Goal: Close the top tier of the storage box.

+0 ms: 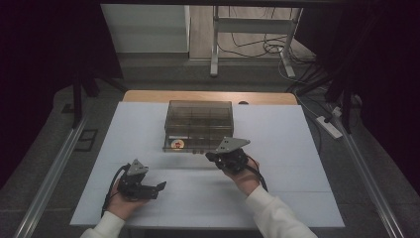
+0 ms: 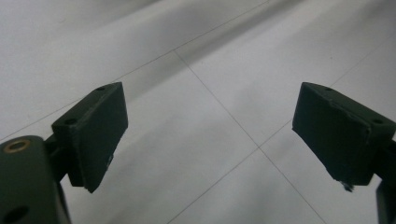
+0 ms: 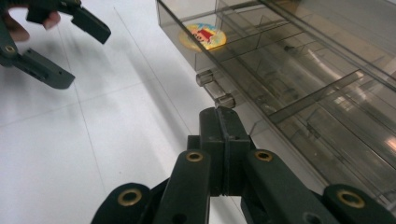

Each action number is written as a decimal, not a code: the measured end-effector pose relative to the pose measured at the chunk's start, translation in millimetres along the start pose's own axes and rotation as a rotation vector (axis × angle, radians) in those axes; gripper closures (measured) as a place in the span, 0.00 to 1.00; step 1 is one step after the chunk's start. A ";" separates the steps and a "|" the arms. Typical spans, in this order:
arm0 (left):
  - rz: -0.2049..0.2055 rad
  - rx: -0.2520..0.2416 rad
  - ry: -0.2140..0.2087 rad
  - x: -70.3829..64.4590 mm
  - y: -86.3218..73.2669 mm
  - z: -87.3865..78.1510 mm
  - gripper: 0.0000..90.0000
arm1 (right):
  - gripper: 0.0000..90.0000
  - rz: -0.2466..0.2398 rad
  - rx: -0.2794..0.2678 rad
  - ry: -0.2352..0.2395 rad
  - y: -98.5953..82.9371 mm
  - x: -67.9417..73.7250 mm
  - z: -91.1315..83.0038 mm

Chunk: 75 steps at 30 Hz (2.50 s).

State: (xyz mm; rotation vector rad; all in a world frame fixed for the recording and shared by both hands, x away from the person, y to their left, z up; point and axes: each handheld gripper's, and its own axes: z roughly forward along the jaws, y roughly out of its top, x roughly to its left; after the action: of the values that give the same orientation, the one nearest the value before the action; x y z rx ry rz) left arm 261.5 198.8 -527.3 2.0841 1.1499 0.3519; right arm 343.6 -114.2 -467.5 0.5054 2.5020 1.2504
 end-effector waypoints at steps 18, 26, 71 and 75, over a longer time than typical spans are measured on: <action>0.001 0.002 0.001 -0.1 -0.2 0.5 0.12 | 0.99 -0.013 0.004 -0.045 1.2 -1.4 13.1; 0.000 0.001 0.000 0.4 -0.2 0.2 0.12 | 0.99 -0.013 0.005 -0.049 1.8 -1.3 16.4; -0.001 0.003 0.003 0.3 -0.6 0.4 0.12 | 0.99 -0.003 0.000 -0.100 2.4 -12.5 22.7; 0.000 0.004 0.003 0.4 -0.7 0.5 0.12 | 0.99 0.013 -0.009 -0.105 3.4 -17.7 24.8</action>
State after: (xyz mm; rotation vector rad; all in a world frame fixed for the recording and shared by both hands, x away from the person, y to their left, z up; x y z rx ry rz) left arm 261.6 199.2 -528.2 2.0874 1.1537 0.3535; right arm 370.2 -102.5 -477.2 0.5706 2.4096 1.2066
